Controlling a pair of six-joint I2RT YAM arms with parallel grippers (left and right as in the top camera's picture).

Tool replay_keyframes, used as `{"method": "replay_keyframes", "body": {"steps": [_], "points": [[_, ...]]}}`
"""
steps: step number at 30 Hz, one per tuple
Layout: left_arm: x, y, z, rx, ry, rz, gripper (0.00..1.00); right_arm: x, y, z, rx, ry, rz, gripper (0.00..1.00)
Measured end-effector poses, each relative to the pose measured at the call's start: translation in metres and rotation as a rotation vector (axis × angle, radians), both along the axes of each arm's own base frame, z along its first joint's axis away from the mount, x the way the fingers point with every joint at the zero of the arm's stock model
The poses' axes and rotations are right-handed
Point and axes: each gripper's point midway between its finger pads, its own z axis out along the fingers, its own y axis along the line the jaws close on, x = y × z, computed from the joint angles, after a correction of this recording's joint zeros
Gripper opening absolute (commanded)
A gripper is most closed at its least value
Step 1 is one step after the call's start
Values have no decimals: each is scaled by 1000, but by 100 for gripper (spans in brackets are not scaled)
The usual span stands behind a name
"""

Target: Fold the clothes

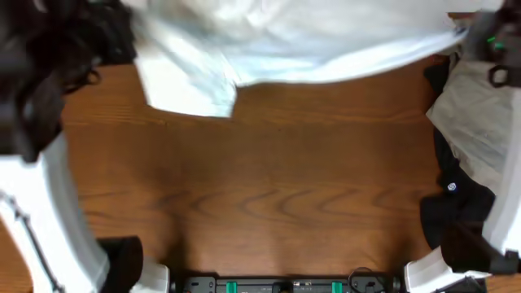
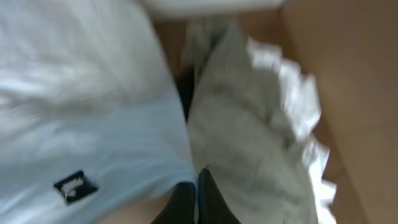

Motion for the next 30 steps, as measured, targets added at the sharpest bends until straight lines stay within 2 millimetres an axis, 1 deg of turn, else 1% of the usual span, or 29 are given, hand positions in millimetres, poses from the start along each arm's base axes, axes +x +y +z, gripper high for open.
{"method": "replay_keyframes", "body": {"steps": [2, 4, 5, 7, 11, 13, 15, 18, 21, 24, 26, 28, 30], "points": [[6, 0, -51, 3, 183, -12, 6, -2, 0, -34, 8, 112, -3, 1], [9, 0, -99, 9, 346, -24, 6, -8, 1, -67, 15, 219, -5, 1], [9, 0, -122, 10, 418, -29, 6, -12, 1, -83, 19, 272, -5, 1], [1, 0, -164, 9, 557, -38, 6, -21, 1, -109, 23, 356, -7, 1], [-27, -1, -224, 6, 778, -54, 6, -42, 2, -159, 31, 516, -10, 1], [-45, -3, -251, -1, 886, -60, 6, -56, 2, -181, 35, 595, -13, 1], [-61, -5, -272, -2, 971, -68, 6, -69, 0, -197, 42, 657, -23, 1], [-84, -12, -293, 5, 1069, -90, 6, -88, -4, -215, 54, 735, -48, 1], [-109, -19, -306, 19, 1144, -120, 6, -103, -7, -225, 65, 793, -75, 1], [-130, -24, -308, 29, 1168, -140, 6, -113, -11, -230, 76, 823, -103, 1], [-144, -24, -306, 32, 1152, -144, 6, -117, -16, -232, 87, 828, -131, 1], [-152, -23, -302, 34, 1110, -140, 7, -117, -21, -233, 94, 820, -152, 1], [-150, -20, -299, 43, 1043, -126, 6, -114, -23, -234, 97, 804, -161, 1]]}}
